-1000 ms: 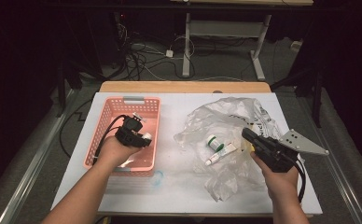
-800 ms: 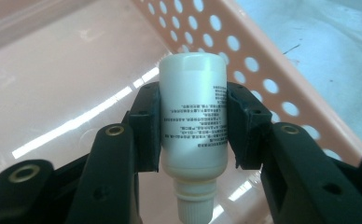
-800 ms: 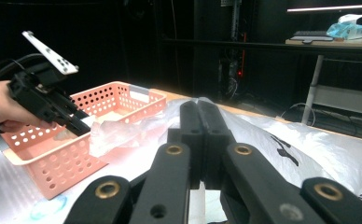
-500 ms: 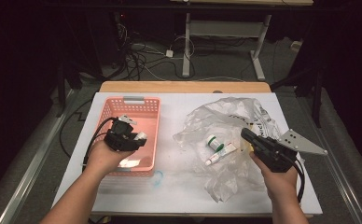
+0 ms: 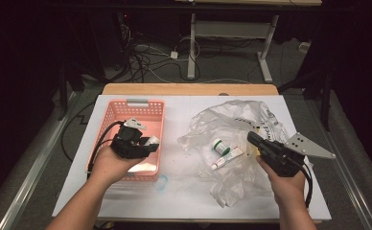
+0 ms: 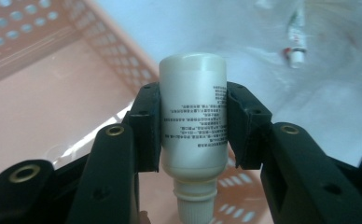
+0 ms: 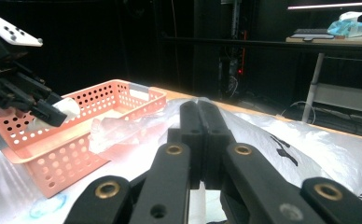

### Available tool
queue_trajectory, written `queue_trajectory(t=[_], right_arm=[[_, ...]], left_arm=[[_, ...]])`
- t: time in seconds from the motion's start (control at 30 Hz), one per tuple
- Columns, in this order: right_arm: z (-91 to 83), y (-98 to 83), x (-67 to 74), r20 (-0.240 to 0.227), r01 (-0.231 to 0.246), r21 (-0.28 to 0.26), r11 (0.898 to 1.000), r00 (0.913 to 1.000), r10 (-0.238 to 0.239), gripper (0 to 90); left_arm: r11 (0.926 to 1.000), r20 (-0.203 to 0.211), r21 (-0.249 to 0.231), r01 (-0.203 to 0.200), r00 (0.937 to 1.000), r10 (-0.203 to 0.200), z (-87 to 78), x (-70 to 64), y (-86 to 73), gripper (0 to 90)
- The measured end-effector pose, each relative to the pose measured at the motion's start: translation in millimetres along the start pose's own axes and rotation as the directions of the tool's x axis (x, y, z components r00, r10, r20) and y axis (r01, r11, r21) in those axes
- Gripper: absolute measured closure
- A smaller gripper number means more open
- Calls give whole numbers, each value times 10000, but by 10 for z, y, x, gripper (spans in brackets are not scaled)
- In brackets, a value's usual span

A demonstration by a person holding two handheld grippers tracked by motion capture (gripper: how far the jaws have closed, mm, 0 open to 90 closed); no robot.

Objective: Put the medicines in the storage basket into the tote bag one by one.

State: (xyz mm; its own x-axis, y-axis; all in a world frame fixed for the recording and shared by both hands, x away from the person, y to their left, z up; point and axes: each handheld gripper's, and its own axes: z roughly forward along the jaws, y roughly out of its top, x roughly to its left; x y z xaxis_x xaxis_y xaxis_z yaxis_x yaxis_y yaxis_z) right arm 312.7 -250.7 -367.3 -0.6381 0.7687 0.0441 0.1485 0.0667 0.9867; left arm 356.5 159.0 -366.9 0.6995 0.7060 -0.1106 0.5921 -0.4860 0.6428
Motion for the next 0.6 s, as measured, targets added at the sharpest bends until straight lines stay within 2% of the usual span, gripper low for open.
queue_trajectory(t=[0.2, 0.3, 0.43, 0.6], right_arm=[[-5, 5, 6, -10, 3, -20, 10000, 10000, -3, 900], [-9, 9, 8, -18, -13, -40, 10000, 10000, 13, 900], [-16, 12, 11, -28, -38, -38, 10000, 10000, 37, 900], [-20, 15, 9, -30, -6, -57, 10000, 10000, 5, 900]], left_arm=[[9986, 691, 122, -510, 9964, 500, 108, -281, 39, 589], [9962, 935, 101, -869, 9919, 855, 171, -417, 55, 588], [9938, 1277, 45, -1110, 9857, 1095, 288, -568, 81, 588], [9892, 1483, 24, -1464, 9783, 1444, 461, -717, 139, 588]])
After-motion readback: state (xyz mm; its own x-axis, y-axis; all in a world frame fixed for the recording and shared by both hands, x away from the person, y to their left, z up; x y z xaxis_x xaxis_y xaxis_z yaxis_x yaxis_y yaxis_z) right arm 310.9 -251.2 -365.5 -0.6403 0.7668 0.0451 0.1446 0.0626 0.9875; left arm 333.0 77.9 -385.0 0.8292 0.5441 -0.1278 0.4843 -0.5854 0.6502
